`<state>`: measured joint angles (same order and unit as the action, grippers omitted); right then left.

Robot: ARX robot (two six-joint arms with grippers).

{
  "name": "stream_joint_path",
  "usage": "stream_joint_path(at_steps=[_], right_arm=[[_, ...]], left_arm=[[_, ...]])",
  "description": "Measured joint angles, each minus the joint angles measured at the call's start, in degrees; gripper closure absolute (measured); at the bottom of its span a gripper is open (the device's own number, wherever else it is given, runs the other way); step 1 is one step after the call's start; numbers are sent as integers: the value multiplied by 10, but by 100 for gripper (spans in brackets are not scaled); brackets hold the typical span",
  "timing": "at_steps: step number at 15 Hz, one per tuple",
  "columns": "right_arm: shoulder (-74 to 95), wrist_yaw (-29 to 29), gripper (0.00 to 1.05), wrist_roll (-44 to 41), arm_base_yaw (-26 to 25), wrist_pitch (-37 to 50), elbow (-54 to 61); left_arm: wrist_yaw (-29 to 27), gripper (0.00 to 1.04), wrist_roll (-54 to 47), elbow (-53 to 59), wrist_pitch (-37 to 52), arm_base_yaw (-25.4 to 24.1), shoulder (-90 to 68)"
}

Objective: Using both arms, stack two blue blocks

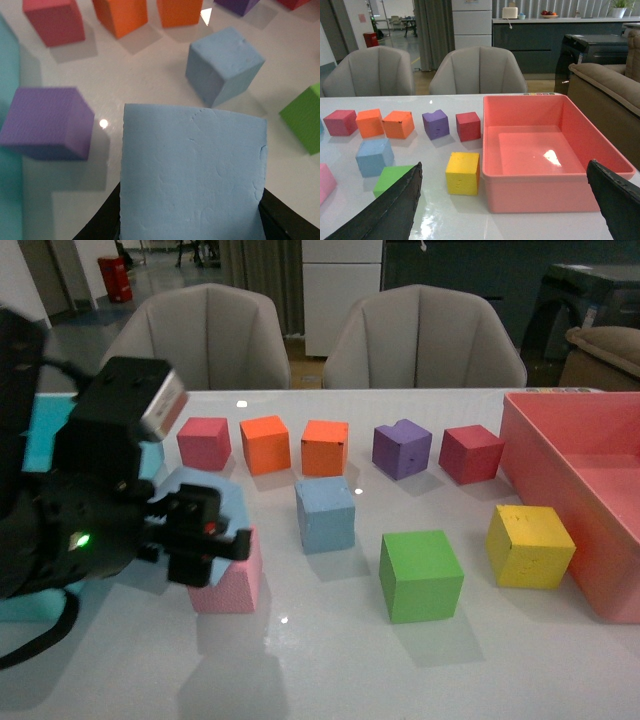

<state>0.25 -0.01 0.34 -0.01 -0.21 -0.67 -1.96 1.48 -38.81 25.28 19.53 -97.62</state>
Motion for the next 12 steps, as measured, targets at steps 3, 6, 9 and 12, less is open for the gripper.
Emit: stream_joint_path(at_steps=[3, 6, 9, 12], right_arm=[[0, 0, 6, 0, 0, 0, 0], [0, 0, 6, 0, 0, 0, 0], [0, 0, 6, 0, 0, 0, 0], [0, 0, 6, 0, 0, 0, 0]], left_arm=[[-22, 56, 7, -111, -56, 39, -58], [-49, 56, 29, -220, -110, 62, -125], [-75, 56, 46, -312, -157, 69, -181], [-96, 56, 63, -387, -199, 72, -226]])
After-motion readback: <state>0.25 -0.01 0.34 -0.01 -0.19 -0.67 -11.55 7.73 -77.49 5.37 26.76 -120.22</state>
